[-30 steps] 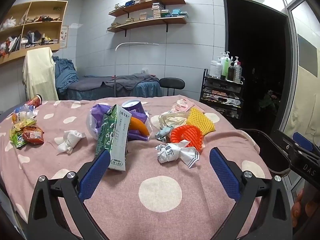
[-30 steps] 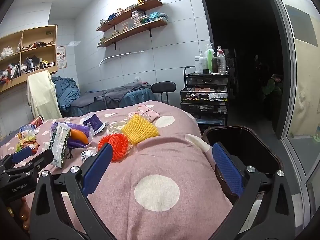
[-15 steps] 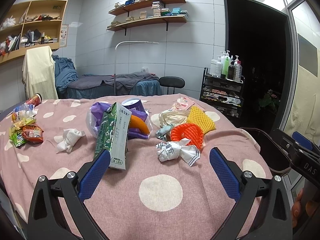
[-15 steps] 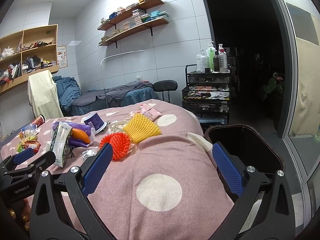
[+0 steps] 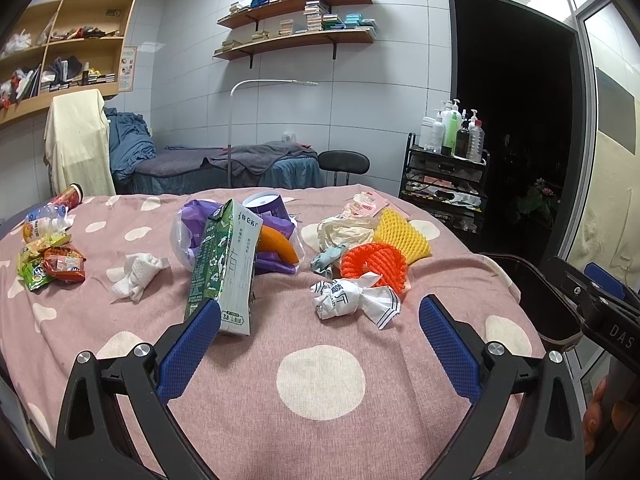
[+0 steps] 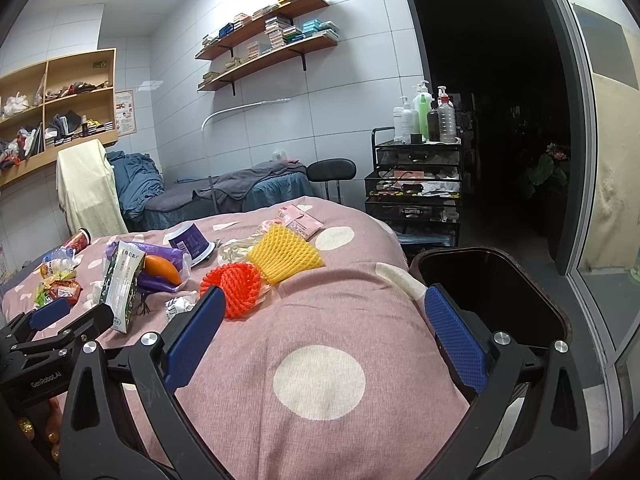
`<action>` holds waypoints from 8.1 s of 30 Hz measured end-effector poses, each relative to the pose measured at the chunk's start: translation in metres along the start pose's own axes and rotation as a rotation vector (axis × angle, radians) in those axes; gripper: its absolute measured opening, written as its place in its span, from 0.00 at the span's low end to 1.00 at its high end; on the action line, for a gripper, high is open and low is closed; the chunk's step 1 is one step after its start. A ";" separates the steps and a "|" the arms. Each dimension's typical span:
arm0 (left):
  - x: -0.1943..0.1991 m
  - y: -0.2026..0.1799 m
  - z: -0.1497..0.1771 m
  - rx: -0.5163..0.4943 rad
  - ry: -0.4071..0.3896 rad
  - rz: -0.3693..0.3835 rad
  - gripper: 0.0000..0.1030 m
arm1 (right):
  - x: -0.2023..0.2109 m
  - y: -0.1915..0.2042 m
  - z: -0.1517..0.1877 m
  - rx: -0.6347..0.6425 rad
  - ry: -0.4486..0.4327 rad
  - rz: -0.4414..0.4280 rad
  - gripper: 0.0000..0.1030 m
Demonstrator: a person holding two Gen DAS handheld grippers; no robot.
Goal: Collect trash
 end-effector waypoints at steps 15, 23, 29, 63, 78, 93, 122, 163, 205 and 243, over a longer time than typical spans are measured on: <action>0.000 0.001 0.001 0.000 0.002 0.000 0.95 | 0.000 0.001 0.001 -0.001 0.005 -0.003 0.96; -0.001 0.004 0.005 0.004 0.007 0.001 0.95 | -0.001 0.005 0.003 0.006 0.016 -0.007 0.96; -0.002 0.005 0.005 0.002 0.006 -0.001 0.95 | -0.001 0.005 0.003 0.006 0.017 -0.007 0.96; -0.062 0.092 -0.001 0.101 0.228 0.032 0.92 | -0.086 0.102 0.021 0.234 0.357 -0.326 0.96; -0.103 0.097 0.009 0.139 0.392 0.134 0.56 | -0.142 0.156 0.035 0.396 0.554 -0.391 0.67; -0.086 0.089 0.007 0.142 0.319 0.109 0.48 | -0.129 0.151 0.039 0.324 0.544 -0.470 0.10; -0.062 -0.012 -0.010 0.077 0.233 0.301 0.48 | -0.074 0.016 -0.012 0.076 0.300 -0.284 0.10; -0.093 -0.218 0.000 -0.263 0.331 0.600 0.48 | -0.063 -0.241 0.031 -0.277 0.270 0.333 0.87; -0.130 -0.313 0.004 -0.417 0.413 0.609 0.89 | -0.007 -0.298 0.023 -0.313 0.208 0.507 0.95; -0.101 0.022 -0.012 -0.058 0.227 0.080 0.94 | -0.106 0.004 -0.005 0.003 0.370 -0.169 0.95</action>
Point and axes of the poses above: each gripper's, at about its wrist camera, not at the fingertips, and x roughly against the way its jaws point, y to its left, z to its underside, the point moved 7 cm from there along -x, roughly the way its jaws point, and after that the axes turned 3 degrees about y, right-handed, at the moved point
